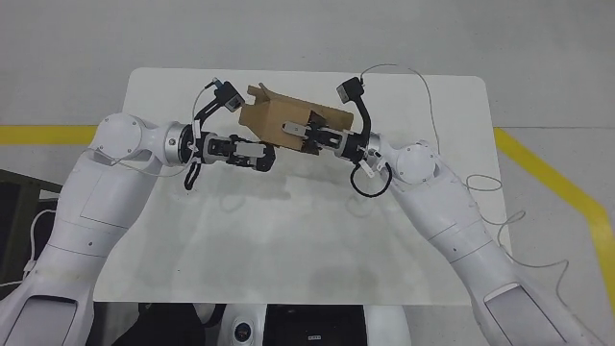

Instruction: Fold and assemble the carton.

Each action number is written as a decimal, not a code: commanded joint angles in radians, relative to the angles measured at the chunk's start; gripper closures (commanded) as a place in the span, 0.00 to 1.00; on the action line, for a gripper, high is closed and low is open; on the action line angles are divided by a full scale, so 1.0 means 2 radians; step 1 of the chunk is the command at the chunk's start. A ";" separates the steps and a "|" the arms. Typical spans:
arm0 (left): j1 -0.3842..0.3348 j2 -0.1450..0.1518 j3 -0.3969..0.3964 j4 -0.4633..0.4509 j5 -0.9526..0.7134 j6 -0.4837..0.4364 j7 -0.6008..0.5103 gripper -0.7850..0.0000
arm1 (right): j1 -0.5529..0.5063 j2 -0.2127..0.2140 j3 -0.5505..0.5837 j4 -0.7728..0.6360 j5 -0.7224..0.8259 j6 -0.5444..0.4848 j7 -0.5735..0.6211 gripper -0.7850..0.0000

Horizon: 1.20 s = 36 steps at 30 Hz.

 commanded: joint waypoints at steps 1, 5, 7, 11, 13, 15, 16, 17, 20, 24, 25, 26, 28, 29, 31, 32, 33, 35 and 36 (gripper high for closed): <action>0.000 0.000 -0.001 0.001 0.000 0.000 0.000 0.00 | 0.000 -0.001 0.000 0.000 0.002 0.001 0.002 1.00; -0.001 0.000 -0.005 0.002 -0.002 0.001 -0.001 0.00 | 0.000 -0.001 0.001 0.003 0.005 -0.001 0.005 1.00; -0.001 0.001 -0.008 0.003 -0.005 0.001 -0.004 0.00 | 0.001 -0.001 0.005 0.005 0.006 -0.003 0.005 1.00; 0.000 0.003 -0.020 0.010 -0.009 -0.005 -0.013 0.00 | 0.005 0.001 0.018 0.010 0.008 -0.004 0.013 1.00; 0.002 0.005 -0.029 0.017 -0.009 -0.009 -0.016 0.00 | 0.007 0.003 0.026 0.013 0.011 0.001 0.021 1.00; 0.003 0.007 -0.038 0.026 -0.007 -0.013 -0.017 0.00 | 0.009 0.006 0.032 0.014 0.018 0.013 0.040 1.00; 0.004 0.008 -0.042 0.030 -0.007 -0.015 -0.016 0.00 | 0.010 0.007 0.035 0.014 0.023 0.018 0.050 1.00; 0.005 0.008 -0.046 0.035 -0.006 -0.017 -0.015 0.00 | 0.011 0.008 0.038 0.015 0.026 0.022 0.060 1.00; 0.005 0.012 -0.060 0.050 0.017 -0.032 -0.002 0.00 | 0.013 0.011 0.044 0.016 0.034 0.037 0.088 1.00; 0.012 0.015 -0.069 0.062 0.041 -0.045 0.014 0.00 | 0.013 0.014 0.047 0.015 0.048 0.055 0.127 1.00; 0.012 0.015 -0.070 0.066 0.042 -0.044 0.013 0.00 | 0.013 0.014 0.049 0.014 0.050 0.058 0.133 1.00; 0.012 0.016 -0.071 0.069 0.051 -0.047 0.016 0.00 | 0.012 0.015 0.051 0.014 0.055 0.057 0.137 1.00; 0.013 0.017 -0.070 0.078 0.075 -0.049 0.029 0.00 | 0.012 0.016 0.054 0.011 0.058 0.058 0.144 1.00; 0.014 0.016 -0.067 0.084 0.076 -0.043 0.037 0.00 | 0.010 0.016 0.056 0.006 0.066 0.056 0.151 1.00; 0.012 0.015 -0.063 0.089 0.082 -0.040 0.043 0.00 | 0.010 0.017 0.057 0.000 0.067 0.057 0.161 1.00; 0.011 0.015 -0.061 0.091 0.087 -0.041 0.045 0.00 | 0.009 0.018 0.057 -0.004 0.071 0.059 0.167 1.00; 0.010 0.014 -0.057 0.093 0.085 -0.039 0.045 0.00 | 0.009 0.018 0.057 -0.008 0.073 0.062 0.172 1.00; 0.007 0.013 -0.052 0.094 0.087 -0.040 0.046 0.00 | 0.008 0.018 0.056 -0.015 0.074 0.065 0.178 1.00; 0.005 0.012 -0.048 0.093 0.087 -0.039 0.047 0.00 | 0.008 0.019 0.056 -0.020 0.076 0.067 0.182 1.00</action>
